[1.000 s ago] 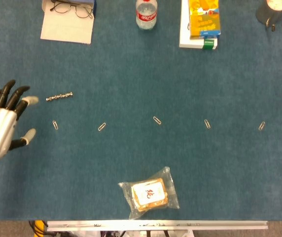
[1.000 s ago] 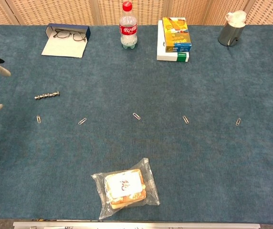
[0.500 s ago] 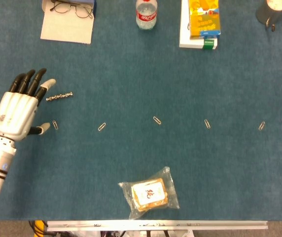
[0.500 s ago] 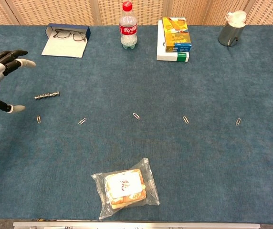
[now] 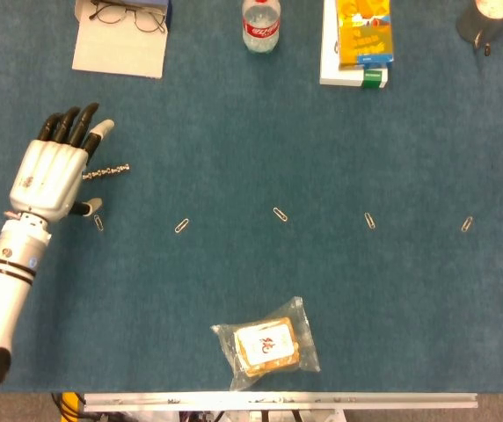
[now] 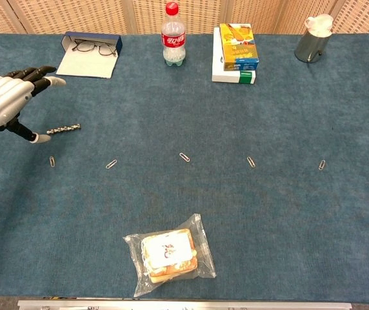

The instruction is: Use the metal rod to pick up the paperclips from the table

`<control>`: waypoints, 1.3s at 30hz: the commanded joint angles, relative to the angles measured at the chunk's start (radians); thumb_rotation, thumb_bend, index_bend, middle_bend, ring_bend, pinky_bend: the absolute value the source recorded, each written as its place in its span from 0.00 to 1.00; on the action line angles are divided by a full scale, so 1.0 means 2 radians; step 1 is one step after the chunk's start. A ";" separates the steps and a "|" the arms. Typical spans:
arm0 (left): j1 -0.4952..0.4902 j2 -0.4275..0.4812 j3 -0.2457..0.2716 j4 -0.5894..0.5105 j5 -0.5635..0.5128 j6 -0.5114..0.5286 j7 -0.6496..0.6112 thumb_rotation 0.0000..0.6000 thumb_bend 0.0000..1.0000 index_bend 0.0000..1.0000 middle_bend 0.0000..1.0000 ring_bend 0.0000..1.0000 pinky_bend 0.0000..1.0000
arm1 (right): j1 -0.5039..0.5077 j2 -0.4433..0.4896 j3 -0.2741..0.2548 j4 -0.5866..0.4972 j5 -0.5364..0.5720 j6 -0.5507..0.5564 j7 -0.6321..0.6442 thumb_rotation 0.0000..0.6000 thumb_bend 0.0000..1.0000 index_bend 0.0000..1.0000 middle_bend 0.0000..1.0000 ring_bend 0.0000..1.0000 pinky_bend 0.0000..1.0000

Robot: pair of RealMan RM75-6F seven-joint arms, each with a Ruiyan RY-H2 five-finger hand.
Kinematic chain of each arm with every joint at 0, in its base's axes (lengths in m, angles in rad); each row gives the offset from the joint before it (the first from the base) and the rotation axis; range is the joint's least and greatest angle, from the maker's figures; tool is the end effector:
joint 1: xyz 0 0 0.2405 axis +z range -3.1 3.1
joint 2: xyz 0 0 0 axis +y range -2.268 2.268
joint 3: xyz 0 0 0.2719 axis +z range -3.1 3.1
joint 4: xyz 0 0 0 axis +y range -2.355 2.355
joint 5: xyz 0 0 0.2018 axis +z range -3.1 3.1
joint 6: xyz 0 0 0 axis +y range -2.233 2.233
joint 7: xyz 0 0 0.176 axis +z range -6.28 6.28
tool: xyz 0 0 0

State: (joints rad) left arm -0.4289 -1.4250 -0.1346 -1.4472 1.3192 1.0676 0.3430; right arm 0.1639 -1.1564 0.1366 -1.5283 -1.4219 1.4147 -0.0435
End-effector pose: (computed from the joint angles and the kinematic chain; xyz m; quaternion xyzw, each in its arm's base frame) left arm -0.2675 0.3263 0.0362 -0.7222 -0.3514 -0.3059 0.5113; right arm -0.3251 -0.2579 0.1791 0.5919 -0.3544 0.3825 0.6146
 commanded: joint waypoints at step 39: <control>-0.076 -0.070 -0.018 0.132 -0.130 -0.090 0.003 1.00 0.06 0.13 0.00 0.00 0.09 | 0.014 -0.001 0.008 0.009 0.019 -0.017 0.001 1.00 0.57 0.41 0.35 0.26 0.23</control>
State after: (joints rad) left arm -0.5794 -1.5636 -0.1718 -1.1849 1.0616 0.8884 0.3488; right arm 0.1902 -1.1591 0.1528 -1.5104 -1.3838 1.3815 -0.0397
